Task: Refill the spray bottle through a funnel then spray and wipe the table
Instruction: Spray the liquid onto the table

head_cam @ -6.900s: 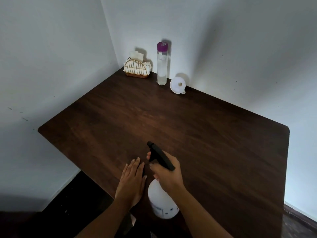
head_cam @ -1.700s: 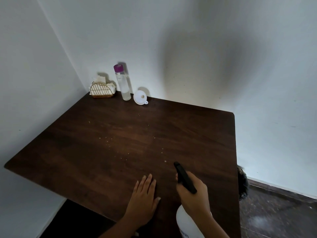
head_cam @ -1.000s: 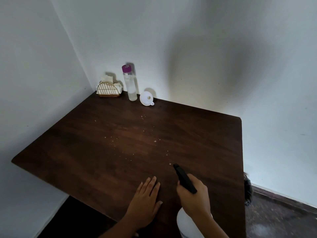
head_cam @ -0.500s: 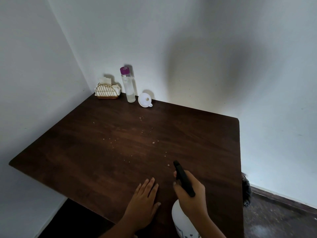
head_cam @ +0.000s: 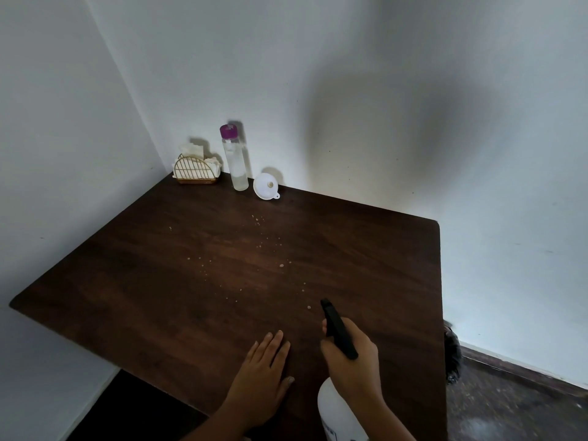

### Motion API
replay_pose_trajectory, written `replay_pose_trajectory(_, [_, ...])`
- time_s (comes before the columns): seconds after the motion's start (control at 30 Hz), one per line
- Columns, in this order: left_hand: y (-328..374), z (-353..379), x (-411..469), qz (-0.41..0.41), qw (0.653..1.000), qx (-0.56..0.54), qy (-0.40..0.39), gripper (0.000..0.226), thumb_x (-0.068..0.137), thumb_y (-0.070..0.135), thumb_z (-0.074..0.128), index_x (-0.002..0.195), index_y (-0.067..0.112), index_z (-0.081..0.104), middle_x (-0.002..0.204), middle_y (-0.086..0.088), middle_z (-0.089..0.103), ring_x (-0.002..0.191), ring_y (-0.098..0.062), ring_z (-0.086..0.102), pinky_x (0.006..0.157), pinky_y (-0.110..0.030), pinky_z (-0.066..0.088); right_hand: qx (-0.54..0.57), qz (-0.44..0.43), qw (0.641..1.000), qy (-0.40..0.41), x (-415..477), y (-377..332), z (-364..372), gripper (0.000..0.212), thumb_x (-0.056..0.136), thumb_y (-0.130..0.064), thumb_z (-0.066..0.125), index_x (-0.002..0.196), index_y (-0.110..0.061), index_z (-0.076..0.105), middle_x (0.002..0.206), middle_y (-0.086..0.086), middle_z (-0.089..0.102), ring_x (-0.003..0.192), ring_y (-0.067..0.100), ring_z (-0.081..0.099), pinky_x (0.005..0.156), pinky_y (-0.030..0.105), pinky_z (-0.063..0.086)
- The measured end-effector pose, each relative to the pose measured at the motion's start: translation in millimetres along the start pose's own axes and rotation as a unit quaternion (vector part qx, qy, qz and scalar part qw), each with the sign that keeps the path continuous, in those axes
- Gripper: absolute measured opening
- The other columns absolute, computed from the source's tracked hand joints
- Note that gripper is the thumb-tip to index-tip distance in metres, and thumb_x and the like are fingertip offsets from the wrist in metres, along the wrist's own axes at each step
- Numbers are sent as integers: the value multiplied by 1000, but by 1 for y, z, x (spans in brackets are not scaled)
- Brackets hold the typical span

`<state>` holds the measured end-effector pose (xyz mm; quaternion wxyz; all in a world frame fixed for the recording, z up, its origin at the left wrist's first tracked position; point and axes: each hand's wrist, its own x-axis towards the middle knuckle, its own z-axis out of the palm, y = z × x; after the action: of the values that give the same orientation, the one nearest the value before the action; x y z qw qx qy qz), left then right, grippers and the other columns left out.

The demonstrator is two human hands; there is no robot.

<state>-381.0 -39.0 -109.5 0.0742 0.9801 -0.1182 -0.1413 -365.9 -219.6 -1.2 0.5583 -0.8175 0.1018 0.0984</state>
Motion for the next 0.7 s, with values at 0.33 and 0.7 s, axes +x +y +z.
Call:
replay_pose_trajectory(0.33, [1,-3,0,3,1000,-10,3,67,93,52,28,148,24,2,157,2,-10,144,-17,-10,113,-32,-6,-21,-7,999,-25,2,1,0,15,80,-16,64,77,-30,60,71,1,64,59,13,60,56,25,47])
replay_pose_trajectory(0.7, [3,-18,-3,29,1000,10,-2,66,89,52,33,147,25,16,157,-1,-2,144,-18,2,116,-34,6,-13,-35,999,-9,7,-7,5,25,79,-15,66,86,-37,58,78,-6,64,71,8,61,63,22,48])
